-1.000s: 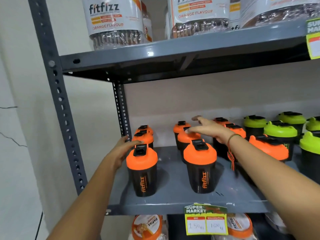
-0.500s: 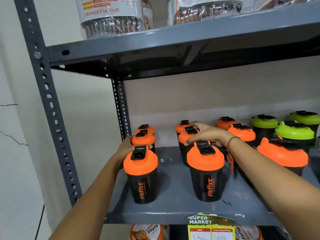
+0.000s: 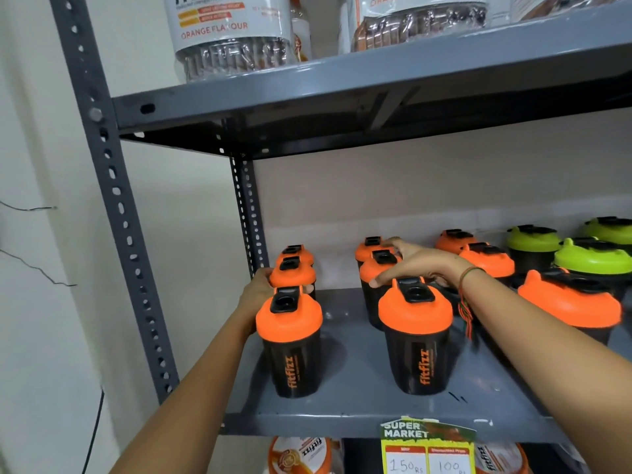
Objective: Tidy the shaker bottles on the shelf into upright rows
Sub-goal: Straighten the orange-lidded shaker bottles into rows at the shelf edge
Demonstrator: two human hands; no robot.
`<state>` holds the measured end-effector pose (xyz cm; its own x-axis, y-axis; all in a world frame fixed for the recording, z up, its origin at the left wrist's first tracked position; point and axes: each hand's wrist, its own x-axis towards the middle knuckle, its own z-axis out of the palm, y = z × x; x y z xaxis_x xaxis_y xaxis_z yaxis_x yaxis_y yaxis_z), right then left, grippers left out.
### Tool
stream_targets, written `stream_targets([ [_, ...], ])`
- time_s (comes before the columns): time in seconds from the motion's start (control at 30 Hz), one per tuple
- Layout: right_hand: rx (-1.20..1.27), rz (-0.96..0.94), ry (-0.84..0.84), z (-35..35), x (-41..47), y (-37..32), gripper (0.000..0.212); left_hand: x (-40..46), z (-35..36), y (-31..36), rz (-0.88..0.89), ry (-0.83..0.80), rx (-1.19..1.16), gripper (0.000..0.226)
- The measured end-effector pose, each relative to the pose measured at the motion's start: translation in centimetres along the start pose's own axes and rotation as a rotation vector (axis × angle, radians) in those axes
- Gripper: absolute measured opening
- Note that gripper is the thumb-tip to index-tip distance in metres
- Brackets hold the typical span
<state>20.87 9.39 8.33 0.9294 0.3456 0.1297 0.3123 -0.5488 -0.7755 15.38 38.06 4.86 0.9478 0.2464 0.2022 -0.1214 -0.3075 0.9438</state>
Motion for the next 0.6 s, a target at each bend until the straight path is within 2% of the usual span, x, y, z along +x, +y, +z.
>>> stream_targets([
  [0.07, 0.069, -0.023, 0.069, -0.3, -0.6, -0.3, 0.097, -0.3, -0.4, -0.1, 0.007, -0.010, 0.002, 0.083],
  [0.1, 0.141, -0.051, 0.147, -0.4, -1.1, -0.5, 0.092, -0.6, -0.8, -0.1, 0.006, -0.010, -0.023, 0.094],
  [0.13, 0.233, -0.101, 0.251, -0.5, -1.7, -0.7, 0.084, -1.2, -1.1, 0.0, -0.005, 0.025, -0.089, 0.095],
  [0.23, 0.542, -0.309, 0.561, -0.2, -4.9, -0.3, 0.056, -3.7, -1.7, 0.1, 0.051, 0.207, -0.380, 0.060],
  [0.27, 0.641, -0.348, 0.609, 0.1, -6.3, 0.0, 0.051, -4.9, -1.8, -0.1, 0.082, 0.245, -0.446, 0.058],
  [0.3, 0.722, -0.367, 0.625, 0.6, -7.7, 0.6, 0.050, -6.3, -1.8, -0.6, 0.121, 0.257, -0.474, 0.065],
  [0.37, 0.729, -0.388, 0.610, 2.1, -10.1, 2.2, 0.061, -9.6, -1.6, -1.6, 0.163, 0.193, -0.452, 0.086],
  [0.47, 0.497, -0.308, 0.484, 4.6, -12.4, 4.7, 0.102, -12.9, -0.6, -3.3, 0.173, 0.009, -0.263, 0.104],
  [0.53, 0.430, -0.235, 0.332, 5.7, -13.1, 6.0, 0.120, -13.4, 0.0, -4.1, 0.167, -0.039, -0.145, 0.105],
  [0.6, 0.375, -0.197, 0.183, 6.2, -13.6, 6.5, 0.126, -13.6, 0.1, -4.3, 0.161, -0.042, -0.077, 0.096],
])
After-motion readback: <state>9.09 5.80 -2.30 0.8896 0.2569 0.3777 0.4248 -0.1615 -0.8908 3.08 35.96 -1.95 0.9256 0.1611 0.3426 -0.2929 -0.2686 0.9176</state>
